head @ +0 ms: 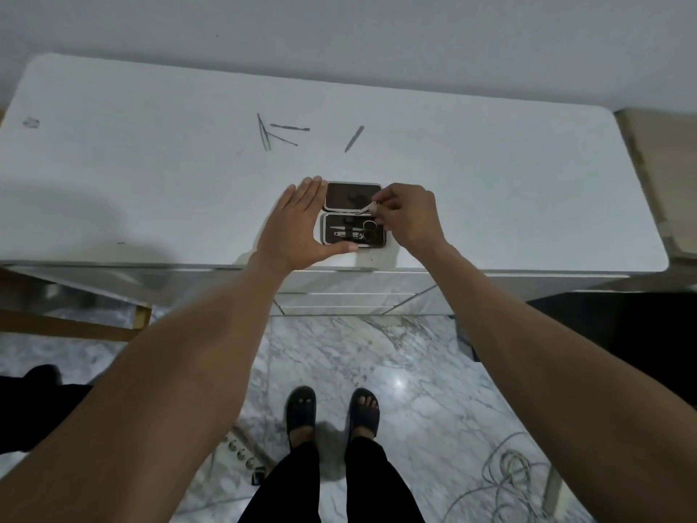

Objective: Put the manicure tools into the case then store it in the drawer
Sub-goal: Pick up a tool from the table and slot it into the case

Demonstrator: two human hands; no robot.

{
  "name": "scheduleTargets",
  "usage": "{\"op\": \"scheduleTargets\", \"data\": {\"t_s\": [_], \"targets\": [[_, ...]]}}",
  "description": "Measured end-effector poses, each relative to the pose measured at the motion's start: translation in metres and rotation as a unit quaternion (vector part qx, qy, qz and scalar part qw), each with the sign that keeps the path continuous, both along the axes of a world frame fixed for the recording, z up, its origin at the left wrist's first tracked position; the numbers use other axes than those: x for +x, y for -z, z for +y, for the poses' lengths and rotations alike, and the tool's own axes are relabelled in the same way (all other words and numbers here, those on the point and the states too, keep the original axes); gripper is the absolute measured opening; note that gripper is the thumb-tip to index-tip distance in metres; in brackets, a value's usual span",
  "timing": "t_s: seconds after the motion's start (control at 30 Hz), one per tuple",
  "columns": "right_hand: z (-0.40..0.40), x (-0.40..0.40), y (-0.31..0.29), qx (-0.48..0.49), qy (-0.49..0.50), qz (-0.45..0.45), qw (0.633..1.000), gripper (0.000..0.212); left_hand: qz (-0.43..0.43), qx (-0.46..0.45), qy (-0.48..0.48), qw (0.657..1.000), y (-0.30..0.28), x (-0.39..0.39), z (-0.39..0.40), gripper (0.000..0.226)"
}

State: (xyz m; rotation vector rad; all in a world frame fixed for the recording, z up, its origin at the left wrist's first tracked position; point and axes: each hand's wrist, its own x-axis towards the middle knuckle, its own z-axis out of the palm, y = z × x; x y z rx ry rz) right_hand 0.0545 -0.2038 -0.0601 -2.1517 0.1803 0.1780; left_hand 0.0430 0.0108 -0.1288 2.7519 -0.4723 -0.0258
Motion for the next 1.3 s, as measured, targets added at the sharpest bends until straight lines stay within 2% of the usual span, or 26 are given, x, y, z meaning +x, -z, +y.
{"op": "scheduleTargets", "data": {"t_s": [0.27,0.53,0.7,1.3], "targets": [[0.005,-0.016,0.019,-0.100,-0.006,-0.057,0.993,0.012,0.005,0.005,0.001,1.000,0.001,0.000,0.002,0.136],[0.020,-0.020,0.022,-0.163,-0.035,-0.065,0.984,0.016,0.010,-0.005,0.000,1.000,0.001,0.002,0.001,0.131],[0.026,-0.019,0.021,-0.178,-0.022,-0.057,0.982,0.015,0.008,-0.014,0.002,1.000,0.000,0.001,0.001,0.129],[0.025,-0.007,0.009,-0.248,-0.102,-0.066,0.961,0.016,-0.006,-0.024,0.005,1.000,0.001,0.001,0.001,0.133]]}}
